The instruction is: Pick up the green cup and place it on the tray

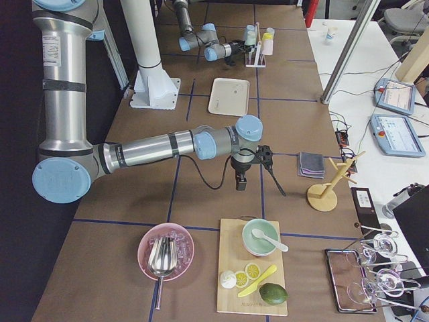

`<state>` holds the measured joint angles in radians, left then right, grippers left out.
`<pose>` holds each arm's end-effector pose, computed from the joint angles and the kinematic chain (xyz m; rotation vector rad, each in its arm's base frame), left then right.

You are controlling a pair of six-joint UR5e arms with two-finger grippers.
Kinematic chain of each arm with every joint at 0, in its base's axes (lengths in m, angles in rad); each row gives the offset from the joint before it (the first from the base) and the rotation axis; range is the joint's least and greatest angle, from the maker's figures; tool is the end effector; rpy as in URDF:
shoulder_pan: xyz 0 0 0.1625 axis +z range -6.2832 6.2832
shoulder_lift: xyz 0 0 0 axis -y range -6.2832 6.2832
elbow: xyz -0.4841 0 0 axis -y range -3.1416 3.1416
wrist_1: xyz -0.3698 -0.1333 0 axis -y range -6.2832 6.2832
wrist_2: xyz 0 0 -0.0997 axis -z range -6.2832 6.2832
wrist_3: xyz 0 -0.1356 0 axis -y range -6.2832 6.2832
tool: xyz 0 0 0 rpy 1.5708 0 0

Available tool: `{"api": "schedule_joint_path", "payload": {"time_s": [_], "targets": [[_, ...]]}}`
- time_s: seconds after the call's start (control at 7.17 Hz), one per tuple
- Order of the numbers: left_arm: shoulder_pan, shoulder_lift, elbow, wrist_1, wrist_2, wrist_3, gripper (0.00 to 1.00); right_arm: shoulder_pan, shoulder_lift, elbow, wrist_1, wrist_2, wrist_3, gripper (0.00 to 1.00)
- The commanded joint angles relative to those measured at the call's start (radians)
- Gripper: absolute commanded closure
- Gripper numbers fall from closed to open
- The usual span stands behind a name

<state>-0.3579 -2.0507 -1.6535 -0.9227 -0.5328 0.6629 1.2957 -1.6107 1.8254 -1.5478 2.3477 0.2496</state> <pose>0.5022 -0.4549 0.4718 0.2395 -1.1798 1.7250 -0.0886 -0.4547 0.6379 0.0174 -0.8054 -0.1164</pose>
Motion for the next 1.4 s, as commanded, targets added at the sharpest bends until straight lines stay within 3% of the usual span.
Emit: {"api": "schedule_joint_path", "payload": {"time_s": [0.0,0.56,0.98,1.26], "targets": [[-0.001,0.003,-0.031,0.016,0.001,0.001,0.60,0.001,0.002,0.000,-0.001,-0.001,0.000,0.00],[-0.003,0.004,-0.182,0.142,0.002,0.001,0.60,0.002,0.002,0.000,-0.002,0.001,0.000,0.00],[-0.053,0.004,-0.242,0.157,0.022,0.001,0.59,0.001,0.002,0.000,-0.002,0.004,0.000,0.00],[-0.068,0.006,-0.354,0.157,0.019,0.003,0.60,0.002,0.003,0.002,0.000,0.013,0.000,0.00]]}}
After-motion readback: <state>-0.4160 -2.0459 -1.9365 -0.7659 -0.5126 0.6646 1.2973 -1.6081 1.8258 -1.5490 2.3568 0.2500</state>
